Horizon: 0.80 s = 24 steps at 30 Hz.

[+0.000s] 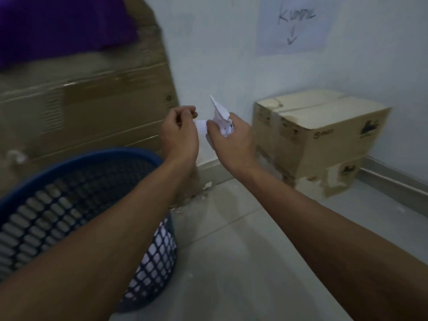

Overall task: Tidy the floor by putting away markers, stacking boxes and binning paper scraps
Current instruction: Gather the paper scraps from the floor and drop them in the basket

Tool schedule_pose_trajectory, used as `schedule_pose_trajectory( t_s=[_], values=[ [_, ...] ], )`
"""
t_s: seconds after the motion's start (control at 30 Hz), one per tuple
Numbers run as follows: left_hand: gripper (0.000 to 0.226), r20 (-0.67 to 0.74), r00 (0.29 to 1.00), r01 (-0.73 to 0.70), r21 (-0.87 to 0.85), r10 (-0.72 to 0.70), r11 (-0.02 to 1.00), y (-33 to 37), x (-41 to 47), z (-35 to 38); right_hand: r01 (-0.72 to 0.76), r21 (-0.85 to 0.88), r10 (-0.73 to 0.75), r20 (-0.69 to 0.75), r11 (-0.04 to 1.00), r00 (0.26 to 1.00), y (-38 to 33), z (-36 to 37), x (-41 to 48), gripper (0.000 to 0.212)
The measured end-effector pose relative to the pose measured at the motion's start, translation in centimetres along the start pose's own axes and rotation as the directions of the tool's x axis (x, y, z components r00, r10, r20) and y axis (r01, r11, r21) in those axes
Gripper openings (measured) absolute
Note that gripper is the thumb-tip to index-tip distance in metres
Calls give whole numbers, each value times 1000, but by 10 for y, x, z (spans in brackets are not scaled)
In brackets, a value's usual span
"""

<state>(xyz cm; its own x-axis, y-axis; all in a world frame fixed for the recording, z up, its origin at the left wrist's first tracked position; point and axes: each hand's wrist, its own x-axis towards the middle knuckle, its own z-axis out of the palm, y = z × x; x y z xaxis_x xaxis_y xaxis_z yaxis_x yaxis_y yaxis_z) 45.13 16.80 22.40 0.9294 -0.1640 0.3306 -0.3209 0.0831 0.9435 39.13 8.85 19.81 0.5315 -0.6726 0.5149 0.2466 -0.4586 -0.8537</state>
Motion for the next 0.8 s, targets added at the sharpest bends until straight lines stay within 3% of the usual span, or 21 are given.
schedule_pose_trajectory(
  t_s=[0.17, 0.33, 0.4, 0.57, 0.7, 0.8],
  values=[
    [27, -203, 979, 0, 21, 5, 1000, -3, 26, -66, -33, 77, 21, 157, 996, 987, -23, 75, -8, 23],
    [53, -380, 914, 72, -201, -145, 977, 1, 53, -123, -68, 121, 16, 382, 990, 924, -42, 127, -23, 24],
    [58, -416, 897, 56, -222, -146, 974, 1, 61, -141, -71, 94, 12, 517, 993, 856, -47, 139, -28, 26],
    [54, -450, 887, 46, -129, -100, 991, -11, 65, -166, -66, -75, 99, 819, 995, 566, -47, 145, -38, 36],
    [41, -420, 907, 49, 14, -39, 999, -23, 63, -165, -44, -147, 149, 851, 988, 503, -46, 143, -31, 21],
    [35, -372, 926, 63, 5, -57, 998, -24, 66, -162, 46, -233, 193, 886, 971, 423, -51, 134, -20, 48]
  ],
)
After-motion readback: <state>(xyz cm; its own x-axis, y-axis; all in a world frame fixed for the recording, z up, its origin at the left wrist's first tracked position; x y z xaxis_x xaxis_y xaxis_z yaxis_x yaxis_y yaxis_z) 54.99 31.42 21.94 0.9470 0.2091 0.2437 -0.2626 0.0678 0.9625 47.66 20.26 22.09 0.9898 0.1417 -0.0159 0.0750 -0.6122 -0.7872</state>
